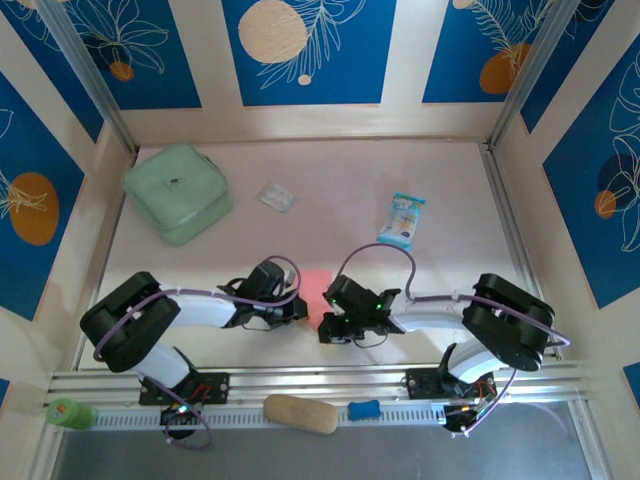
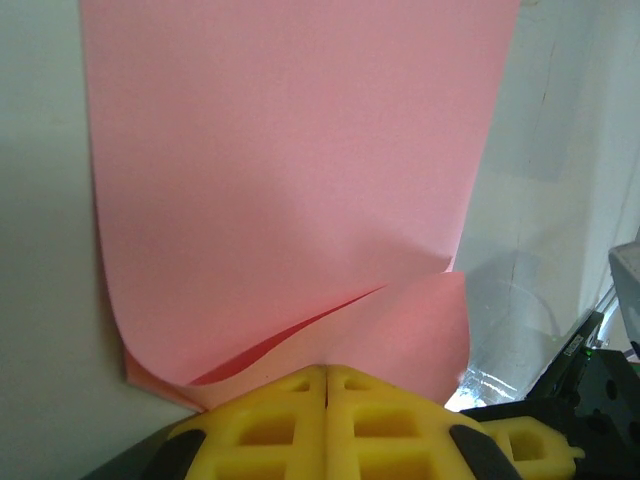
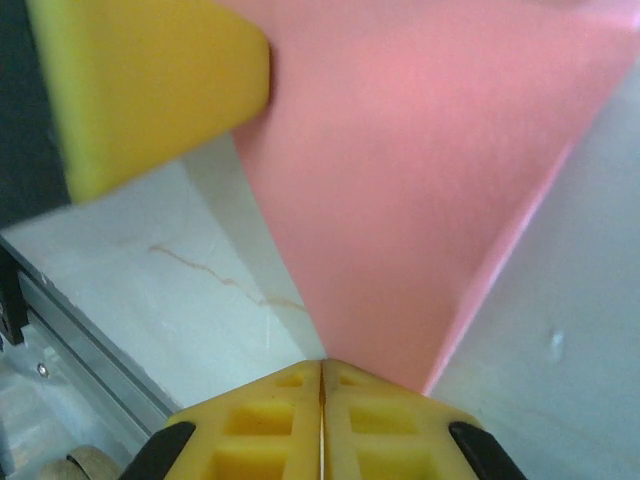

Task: Fold a paper plane with a square sheet of paper (pick it up from the middle)
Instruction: Perform the third fold on the triangle at the bottom-center of the table.

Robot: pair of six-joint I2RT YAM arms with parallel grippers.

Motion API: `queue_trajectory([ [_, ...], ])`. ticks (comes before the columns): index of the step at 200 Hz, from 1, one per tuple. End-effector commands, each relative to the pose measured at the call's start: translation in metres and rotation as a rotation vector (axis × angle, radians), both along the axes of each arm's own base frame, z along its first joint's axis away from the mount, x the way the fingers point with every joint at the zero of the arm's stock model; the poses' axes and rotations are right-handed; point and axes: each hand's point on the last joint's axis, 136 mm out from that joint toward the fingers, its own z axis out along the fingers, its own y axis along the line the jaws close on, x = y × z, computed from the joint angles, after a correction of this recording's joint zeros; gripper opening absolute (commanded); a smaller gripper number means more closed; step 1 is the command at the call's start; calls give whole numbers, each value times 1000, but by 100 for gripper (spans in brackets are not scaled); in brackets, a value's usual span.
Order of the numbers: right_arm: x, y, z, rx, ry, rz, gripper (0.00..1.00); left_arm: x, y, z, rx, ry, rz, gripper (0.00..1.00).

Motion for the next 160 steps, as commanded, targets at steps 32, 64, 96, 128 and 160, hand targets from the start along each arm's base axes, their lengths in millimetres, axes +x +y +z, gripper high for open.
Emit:
queue_trajectory([
  [32, -25, -36, -13, -65, 62, -47, 8, -3, 9, -12, 68, 16, 8, 0],
  [64, -17, -22, 20, 28, 12, -15, 9, -3, 8, -11, 64, 16, 10, 0],
  [96, -2, -4, 40, 100, -17, -4, 9, -3, 9, -11, 64, 17, 10, 0],
  [128, 10, 8, 36, 95, -10, -17, 9, -3, 8, -11, 63, 16, 11, 0],
  [160, 24, 25, 36, 94, -6, -18, 9, -3, 8, -11, 61, 18, 11, 0],
])
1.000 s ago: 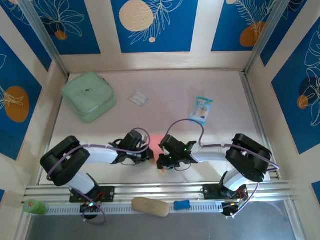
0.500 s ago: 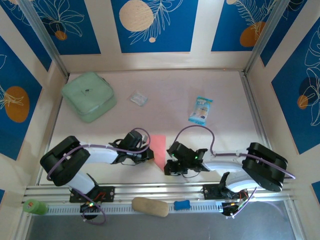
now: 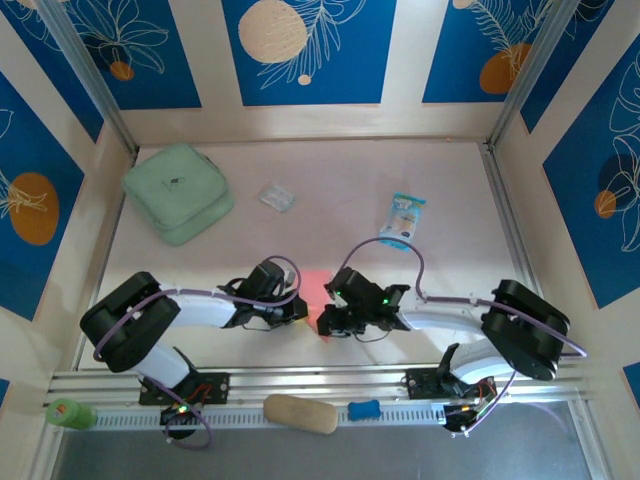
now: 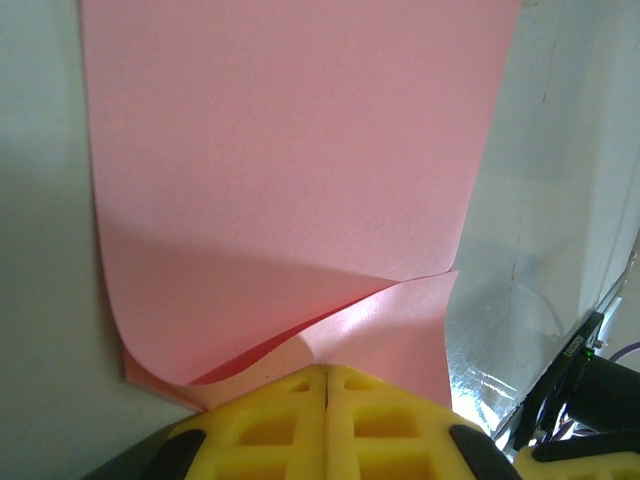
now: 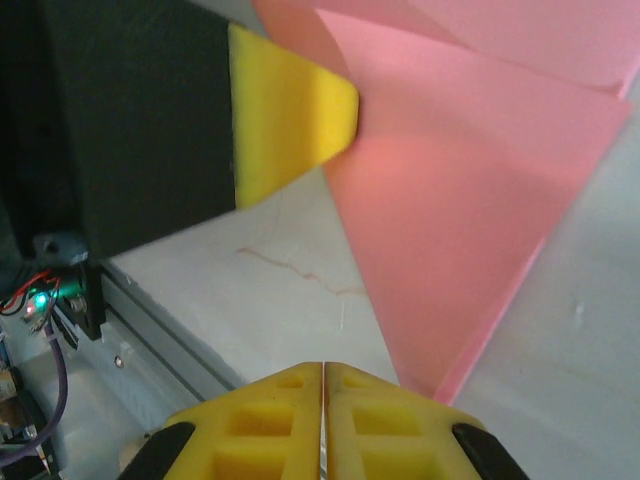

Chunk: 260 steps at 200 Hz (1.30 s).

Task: Fold a paper plane with a square sheet of paper (pick it up from the middle)
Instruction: Perform the third fold on the triangle at the bottom-center of the table.

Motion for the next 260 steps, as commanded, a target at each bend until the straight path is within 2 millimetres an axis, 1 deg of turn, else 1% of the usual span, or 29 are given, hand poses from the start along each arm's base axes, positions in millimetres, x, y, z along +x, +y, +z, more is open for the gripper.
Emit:
queue_trajectory([
  [1, 9, 18, 7, 29, -1, 22, 9, -3, 8, -12, 62, 19, 10, 0],
  [9, 12, 21, 5, 22, 3, 24, 8, -3, 8, -12, 63, 19, 10, 0],
  [29, 14, 21, -12, -19, 23, 15, 8, -3, 8, -12, 62, 17, 9, 0],
  [44, 11, 13, -30, -63, 63, -5, 8, -3, 8, -11, 59, 17, 6, 0],
  [51, 6, 8, -38, -76, 82, -7, 8, -3, 7, -11, 60, 18, 3, 0],
  [74, -8, -7, -49, -79, 118, -25, 8, -3, 7, -11, 62, 16, 2, 0],
  [108, -26, -20, -50, -48, 150, -20, 8, -2, 7, -11, 67, 13, 1, 0],
  [139, -32, -28, -46, -31, 146, -25, 8, -2, 8, -13, 70, 14, 12, 0],
  [174, -40, -41, -50, -44, 163, -38, 8, -1, 8, -12, 68, 11, 13, 0],
  [192, -42, -43, -44, -34, 163, -38, 8, -2, 8, -12, 65, 13, 14, 0],
  [210, -37, -36, -27, 9, 135, -46, 8, -2, 8, -12, 61, 11, 17, 0],
  [225, -28, -26, -6, 54, 90, -36, 8, -2, 8, -12, 60, 11, 16, 0],
  [237, -21, -21, 6, 60, 56, -31, 8, -2, 8, -11, 60, 10, 18, 0],
  [247, -14, -17, 12, 68, 40, -29, 8, -2, 9, -11, 58, 12, 20, 0],
  [260, -5, -11, 14, 74, 36, -34, 8, -2, 8, -12, 56, 13, 19, 0],
])
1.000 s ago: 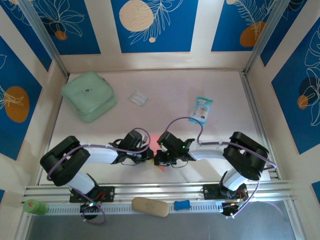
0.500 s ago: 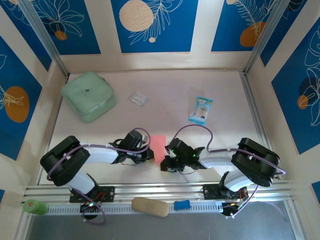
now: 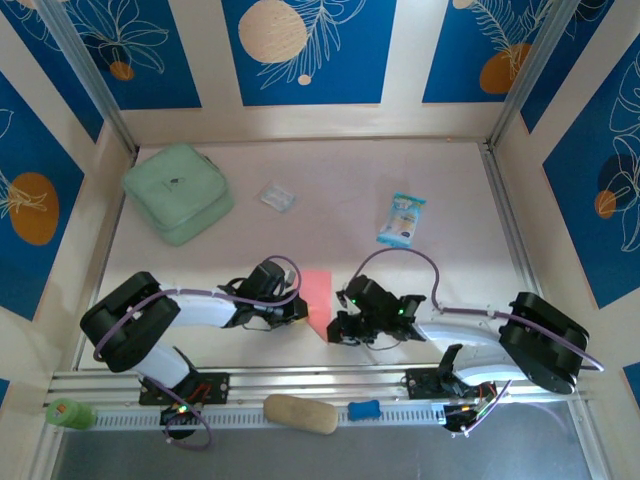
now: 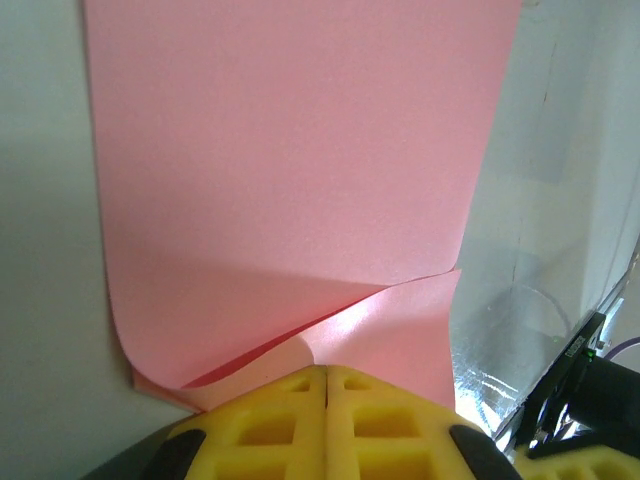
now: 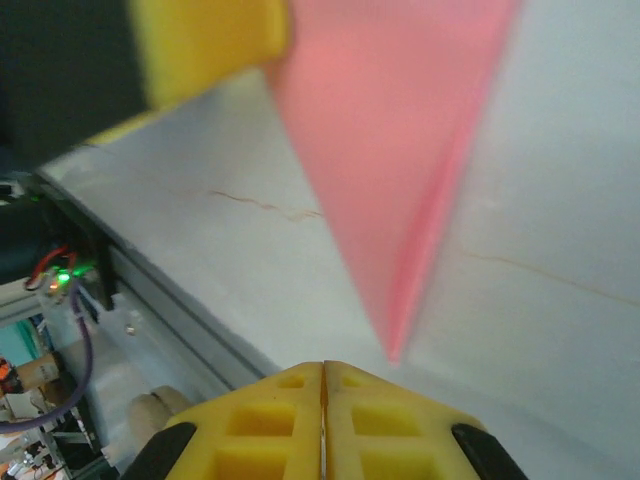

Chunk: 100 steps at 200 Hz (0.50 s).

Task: Fold a paper plane with a square sheet of paper (pick it up from the middle)
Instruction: Perform the third fold on the triangle at the bottom-center of the table.

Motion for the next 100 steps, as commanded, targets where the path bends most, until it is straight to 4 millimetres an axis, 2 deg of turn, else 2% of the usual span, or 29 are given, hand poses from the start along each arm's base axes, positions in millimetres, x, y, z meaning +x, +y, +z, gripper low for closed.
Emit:
queue_trajectory([
  [1, 12, 7, 11, -1, -19, 7, 8, -3, 9, -12, 53, 14, 18, 0],
  [22, 25, 17, 8, -16, -18, 2, 8, -3, 8, -12, 52, 14, 16, 0],
  [49, 34, 24, -7, -46, 10, -7, 8, -3, 8, -12, 50, 15, 14, 0],
  [70, 31, 23, -22, -68, 44, -4, 8, -3, 7, -11, 48, 15, 12, 0],
  [100, 14, 4, -47, -136, 109, -18, 7, -2, 6, -9, 43, 6, 7, 0],
])
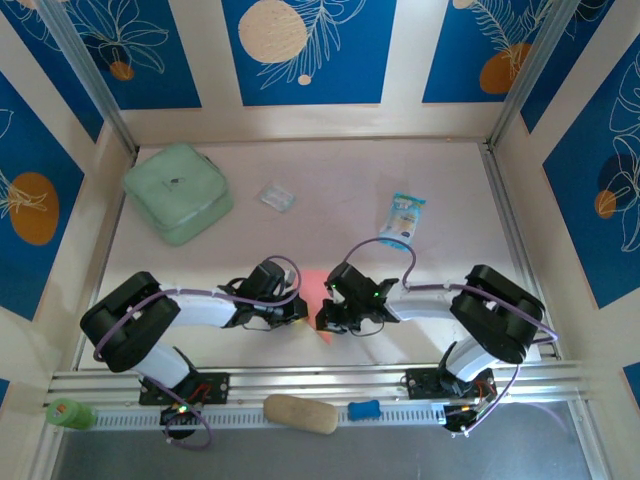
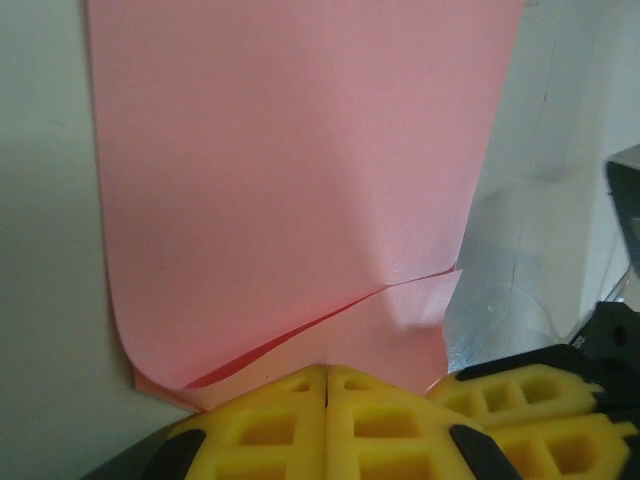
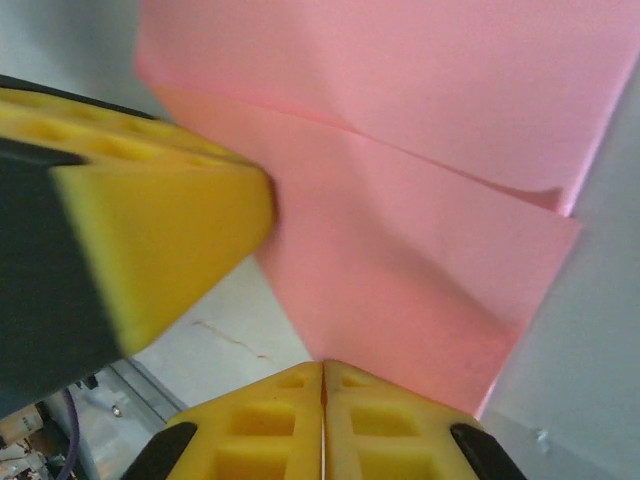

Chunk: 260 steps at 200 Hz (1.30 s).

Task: Fold a paper plane with a square sheet of paper (pick it up from the middle)
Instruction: Perform the third fold on the triangle at the bottom-center of the table.

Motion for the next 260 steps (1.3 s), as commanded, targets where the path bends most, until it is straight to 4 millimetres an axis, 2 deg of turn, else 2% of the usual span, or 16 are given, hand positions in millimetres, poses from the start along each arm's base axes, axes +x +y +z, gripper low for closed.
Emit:
queue_trajectory([
  [1, -15, -14, -17, -38, 56, 0, 7, -2, 6, -8, 42, 5, 7, 0],
  [29, -27, -28, -30, -78, 91, -14, 6, 3, -2, 5, 5, -23, -3, 0],
  [62, -25, -27, -31, -84, 83, -13, 5, 11, -9, 34, -41, -90, -13, 0],
  [82, -24, -27, -31, -92, 81, -14, 5, 10, -11, 42, -46, -102, -17, 0],
  [102, -23, -27, -31, -95, 82, -17, 5, 4, -13, 36, -33, -79, -17, 0],
  [139, -23, -28, -30, -93, 80, -17, 5, -2, -15, 13, 17, -24, -25, 0],
  [191, -27, -37, -37, -119, 87, -28, 4, 0, 3, -15, 103, -1, -6, 0],
  [260, -27, -38, -39, -124, 88, -22, 4, 12, 18, -18, 114, 1, 25, 0],
])
